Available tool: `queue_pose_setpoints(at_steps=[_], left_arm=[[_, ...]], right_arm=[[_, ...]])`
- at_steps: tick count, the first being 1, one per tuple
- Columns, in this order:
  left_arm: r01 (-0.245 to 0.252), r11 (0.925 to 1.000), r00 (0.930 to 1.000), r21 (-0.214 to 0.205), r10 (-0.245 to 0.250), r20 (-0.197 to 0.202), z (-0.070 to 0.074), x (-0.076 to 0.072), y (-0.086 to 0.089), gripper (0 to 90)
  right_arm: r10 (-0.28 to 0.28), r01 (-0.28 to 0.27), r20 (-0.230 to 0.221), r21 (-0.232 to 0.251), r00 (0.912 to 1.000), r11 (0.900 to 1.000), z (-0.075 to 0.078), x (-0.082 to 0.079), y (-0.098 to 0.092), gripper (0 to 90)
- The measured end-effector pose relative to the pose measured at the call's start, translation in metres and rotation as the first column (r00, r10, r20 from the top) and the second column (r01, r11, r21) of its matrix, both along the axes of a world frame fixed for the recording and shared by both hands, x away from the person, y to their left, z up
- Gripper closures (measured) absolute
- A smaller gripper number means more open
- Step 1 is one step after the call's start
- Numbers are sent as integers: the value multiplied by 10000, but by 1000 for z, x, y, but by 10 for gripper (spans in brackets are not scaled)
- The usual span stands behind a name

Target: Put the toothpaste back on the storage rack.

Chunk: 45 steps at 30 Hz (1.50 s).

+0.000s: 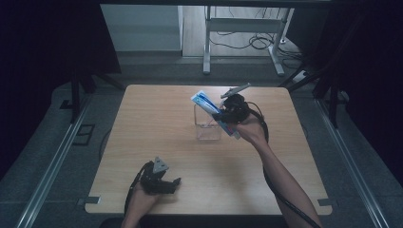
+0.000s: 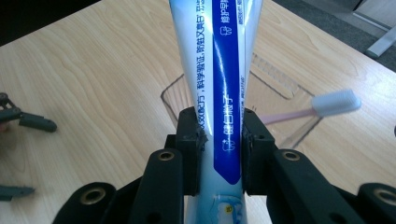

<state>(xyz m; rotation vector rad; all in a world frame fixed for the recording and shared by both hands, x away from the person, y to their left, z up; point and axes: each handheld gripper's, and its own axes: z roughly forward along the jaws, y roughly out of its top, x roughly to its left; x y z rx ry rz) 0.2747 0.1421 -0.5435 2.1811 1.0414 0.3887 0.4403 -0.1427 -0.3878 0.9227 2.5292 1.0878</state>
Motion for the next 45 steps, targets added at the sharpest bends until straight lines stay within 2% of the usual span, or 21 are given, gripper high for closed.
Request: queue_pose_setpoints(at_steps=[14,34,45], left_arm=[[-25,10000,10000,-26,25,10,0,0,0,141],[-28,10000,10000,-22,28,-9,0,0,0,141],[-10,10000,10000,9,10,-30,0,0,0,141]], right_arm=[[-29,27,114,193,9999,9998,5,21,18,725],[-108,95,417,322,9991,9994,-2,50,49,726],[-137,107,617,499,9980,9987,-10,61,55,725]])
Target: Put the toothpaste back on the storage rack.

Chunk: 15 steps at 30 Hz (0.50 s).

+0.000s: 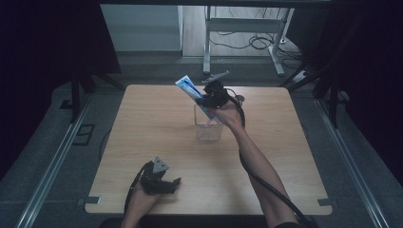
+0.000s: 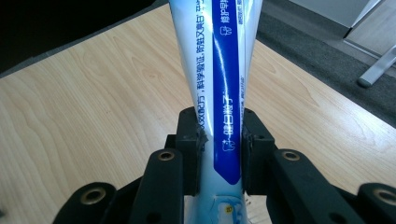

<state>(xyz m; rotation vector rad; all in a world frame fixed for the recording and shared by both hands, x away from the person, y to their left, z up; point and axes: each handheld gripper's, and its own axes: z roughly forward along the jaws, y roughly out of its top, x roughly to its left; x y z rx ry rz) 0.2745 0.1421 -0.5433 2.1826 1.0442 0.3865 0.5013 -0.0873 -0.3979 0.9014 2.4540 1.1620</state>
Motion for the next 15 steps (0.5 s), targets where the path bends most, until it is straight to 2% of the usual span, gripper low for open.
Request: queue_pose_setpoints(at_steps=[15], left_arm=[[-7,10000,10000,-8,7,-3,0,0,0,141]], right_arm=[[24,-21,253,-89,9997,10000,-19,5,-3,723]])
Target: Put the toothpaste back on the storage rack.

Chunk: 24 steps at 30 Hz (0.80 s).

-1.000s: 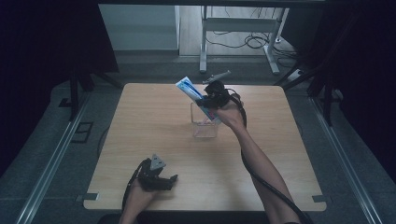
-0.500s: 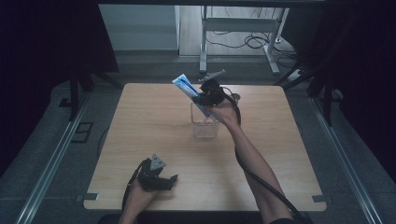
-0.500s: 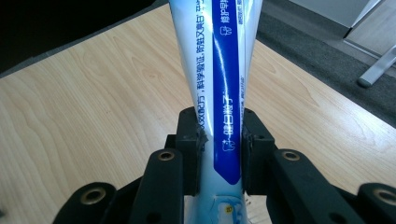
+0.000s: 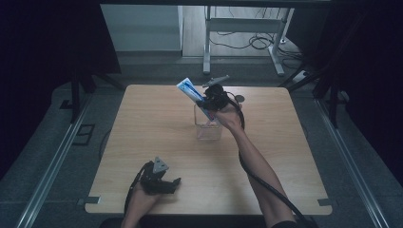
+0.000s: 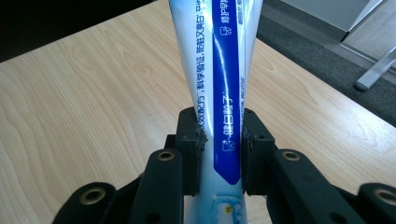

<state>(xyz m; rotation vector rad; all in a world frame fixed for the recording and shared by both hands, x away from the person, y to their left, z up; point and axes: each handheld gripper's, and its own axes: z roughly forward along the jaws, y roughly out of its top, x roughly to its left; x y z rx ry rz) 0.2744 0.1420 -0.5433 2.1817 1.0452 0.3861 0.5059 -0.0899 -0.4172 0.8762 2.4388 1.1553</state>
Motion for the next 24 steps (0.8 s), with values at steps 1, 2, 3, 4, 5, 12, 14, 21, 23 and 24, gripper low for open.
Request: queue_pose_setpoints(at_steps=[1,2,3,4,5,12,14,21,23,24], left_arm=[[3,10000,10000,0,-3,-1,0,0,0,141],[3,10000,10000,0,-3,0,0,0,0,142],[2,10000,10000,-2,-2,2,0,0,0,141],[1,10000,10000,-3,-1,0,0,0,0,141],[6,10000,10000,1,-6,-1,0,0,0,142],[3,10000,10000,0,-3,-1,0,0,0,141],[8,10000,10000,1,-8,4,0,0,0,141],[-2,10000,10000,-15,2,-3,0,0,0,141],[-1,10000,10000,-16,1,-1,0,0,0,142],[0,10000,10000,-15,0,-1,0,0,0,142]], right_arm=[[-5,5,52,-11,10000,10000,-1,0,0,723],[20,-20,56,-13,10000,10000,-2,0,-1,722],[17,-17,33,7,10000,10000,-3,-1,-1,722],[42,-41,53,-26,10000,10000,-4,-1,-2,721],[34,-33,63,-20,10000,10000,-5,-1,-2,721],[12,-12,51,-100,10000,9999,-12,-2,-7,717],[90,-90,23,-17,10000,10000,-13,-2,-8,716],[266,-267,-91,-92,9996,9996,-18,-5,-7,709],[240,-241,-150,-15,9996,9997,-19,-5,-9,707],[264,-263,-217,32,9994,9996,-20,-4,-10,705]])
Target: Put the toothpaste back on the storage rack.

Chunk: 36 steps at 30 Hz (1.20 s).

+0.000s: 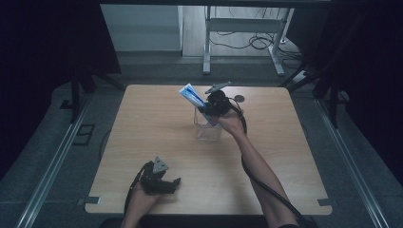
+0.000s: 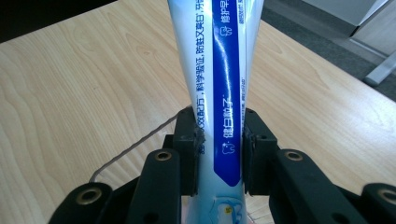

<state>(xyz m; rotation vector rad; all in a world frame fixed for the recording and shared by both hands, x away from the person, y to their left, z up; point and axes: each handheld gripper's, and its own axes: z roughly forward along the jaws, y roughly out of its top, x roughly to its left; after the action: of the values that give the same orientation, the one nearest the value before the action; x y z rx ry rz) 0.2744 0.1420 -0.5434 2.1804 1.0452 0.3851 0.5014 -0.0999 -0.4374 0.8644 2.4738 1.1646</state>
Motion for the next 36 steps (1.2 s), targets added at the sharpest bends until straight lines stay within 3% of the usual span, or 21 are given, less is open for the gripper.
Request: queue_pose_setpoints(at_steps=[26,36], left_arm=[[-7,10000,10000,-9,7,12,0,0,0,141],[-6,10000,10000,-12,6,13,0,0,0,141]], right_arm=[[58,-90,-826,-384,9966,9992,-11,-4,-9,659],[158,-219,-1170,-507,9930,9985,-12,-5,-9,556]])
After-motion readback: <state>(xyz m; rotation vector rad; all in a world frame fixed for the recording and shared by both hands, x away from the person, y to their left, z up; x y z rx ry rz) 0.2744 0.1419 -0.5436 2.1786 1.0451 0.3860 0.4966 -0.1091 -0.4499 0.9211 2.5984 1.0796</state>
